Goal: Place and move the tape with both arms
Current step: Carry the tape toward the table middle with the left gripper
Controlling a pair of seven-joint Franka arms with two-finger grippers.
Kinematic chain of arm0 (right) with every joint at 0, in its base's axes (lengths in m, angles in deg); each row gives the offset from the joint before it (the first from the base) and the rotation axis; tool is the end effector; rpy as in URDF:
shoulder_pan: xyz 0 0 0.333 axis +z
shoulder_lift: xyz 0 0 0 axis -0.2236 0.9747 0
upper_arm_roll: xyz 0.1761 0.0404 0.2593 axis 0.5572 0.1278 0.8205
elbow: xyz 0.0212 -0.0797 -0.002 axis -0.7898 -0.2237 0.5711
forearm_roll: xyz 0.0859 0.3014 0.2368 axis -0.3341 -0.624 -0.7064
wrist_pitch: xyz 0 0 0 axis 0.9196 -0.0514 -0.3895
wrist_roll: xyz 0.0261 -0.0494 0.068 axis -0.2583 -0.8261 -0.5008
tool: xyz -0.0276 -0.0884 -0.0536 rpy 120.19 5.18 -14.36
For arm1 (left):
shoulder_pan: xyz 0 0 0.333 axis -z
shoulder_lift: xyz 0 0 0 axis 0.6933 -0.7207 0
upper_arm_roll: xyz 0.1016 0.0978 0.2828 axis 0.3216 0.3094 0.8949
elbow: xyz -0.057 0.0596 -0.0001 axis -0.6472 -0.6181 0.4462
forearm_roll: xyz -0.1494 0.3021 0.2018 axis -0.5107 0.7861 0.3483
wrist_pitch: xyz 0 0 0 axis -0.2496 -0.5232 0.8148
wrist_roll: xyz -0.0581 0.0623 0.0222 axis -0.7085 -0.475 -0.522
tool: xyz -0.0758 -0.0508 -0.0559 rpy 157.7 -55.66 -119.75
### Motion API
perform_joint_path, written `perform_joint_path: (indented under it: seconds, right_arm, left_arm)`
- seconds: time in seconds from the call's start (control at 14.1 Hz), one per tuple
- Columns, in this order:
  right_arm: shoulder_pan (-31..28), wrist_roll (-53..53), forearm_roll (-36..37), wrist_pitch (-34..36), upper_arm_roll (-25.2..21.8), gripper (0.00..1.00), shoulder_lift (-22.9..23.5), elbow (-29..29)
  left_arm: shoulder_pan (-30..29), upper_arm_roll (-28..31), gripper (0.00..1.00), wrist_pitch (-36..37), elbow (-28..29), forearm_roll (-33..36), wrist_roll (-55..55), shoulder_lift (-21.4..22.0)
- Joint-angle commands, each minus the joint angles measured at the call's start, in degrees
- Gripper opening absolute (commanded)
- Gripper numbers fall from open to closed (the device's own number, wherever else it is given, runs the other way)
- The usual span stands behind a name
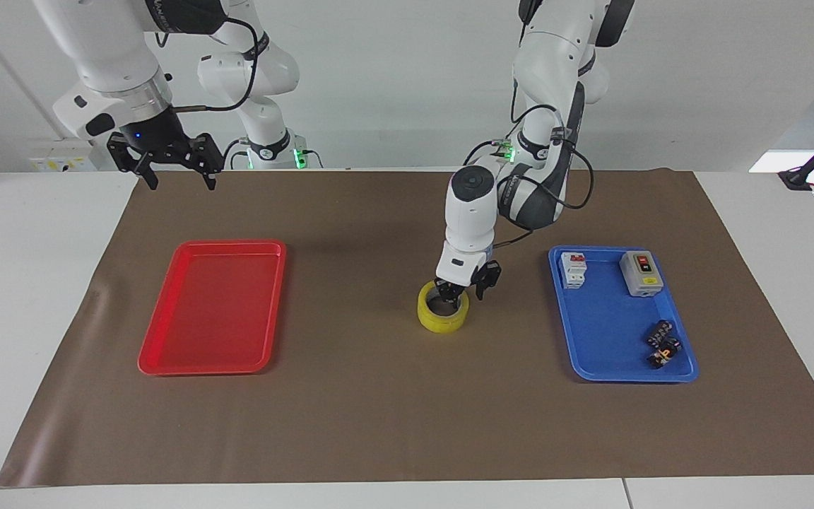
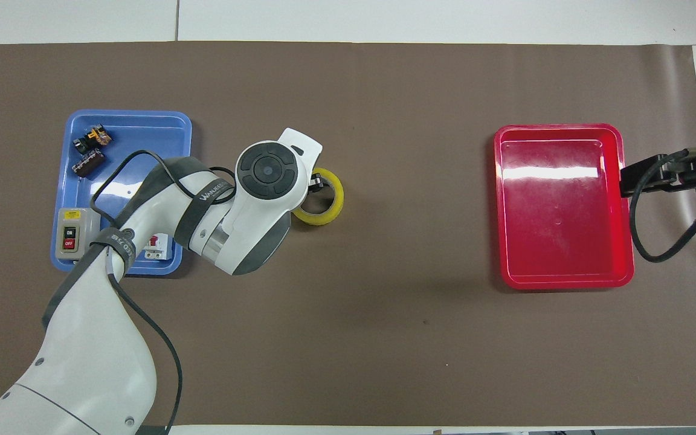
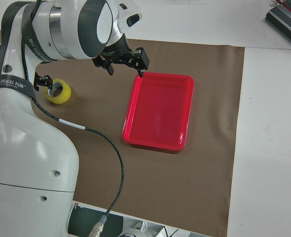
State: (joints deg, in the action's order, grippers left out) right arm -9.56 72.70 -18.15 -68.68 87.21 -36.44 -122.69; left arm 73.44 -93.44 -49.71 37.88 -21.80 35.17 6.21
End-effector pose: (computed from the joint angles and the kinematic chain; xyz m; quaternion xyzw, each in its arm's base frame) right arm 0.5379 0.0233 0.6300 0.9994 -0.0054 -0.0252 0.0210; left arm 0.5423 -0.3451 0.3461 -0.9912 -0.1144 -0.0628 0.0236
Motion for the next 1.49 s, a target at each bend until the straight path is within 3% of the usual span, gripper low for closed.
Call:
perform_joint_path:
  seconds: [0.0, 0.14, 0.28, 0.57, 0.78, 0.99, 1.2, 1.42]
  right_arm:
    - [0.1, 1.4, -1.4, -1.8, 0.4, 1.00, -3.6, -6.1]
    - [1.1, 1.4, -3.4, -5.3, 0.7, 1.00, -4.0, -7.7]
    - [5.7, 3.6, -3.5, -7.9, 0.7, 1.00, -2.5, -8.5]
    - [16.1, 16.3, -3.5, -12.2, 0.8, 1.00, 8.3, -2.1]
    - [21.7, 21.2, -3.5, -22.6, 0.8, 1.00, 14.4, -2.6]
    - [27.5, 22.8, -2.2, -26.6, 0.7, 1.00, 19.7, -1.7]
    - [31.8, 26.3, -0.5, -34.7, 0.7, 1.00, 26.4, -1.9]
    - [31.3, 26.6, -1.7, -38.5, 0.8, 1.00, 28.6, -2.0]
  left_arm:
    - [-2.8, 0.1, 1.00, 0.9, 4.0, 1.4, -0.6, 6.9]
    - [-5.0, 0.0, 1.00, 0.9, 4.7, 1.3, 0.0, 9.3]
    - [-7.3, 0.0, 1.00, 1.4, 4.7, -0.3, 2.5, 11.1]
    - [-13.1, 0.0, 1.00, 6.8, 4.3, -6.7, 16.6, 15.0]
    - [-18.6, 0.2, 1.00, 13.1, 3.8, -10.8, 29.5, 18.8]
    - [-23.4, 0.7, 1.00, 19.6, 2.5, -11.5, 38.4, 21.9]
    - [-26.2, 0.7, 1.00, 26.8, -2.2, -11.5, 45.1, 21.9]
    - [-28.1, 0.7, 1.00, 31.2, -7.3, -11.6, 45.8, 21.0]
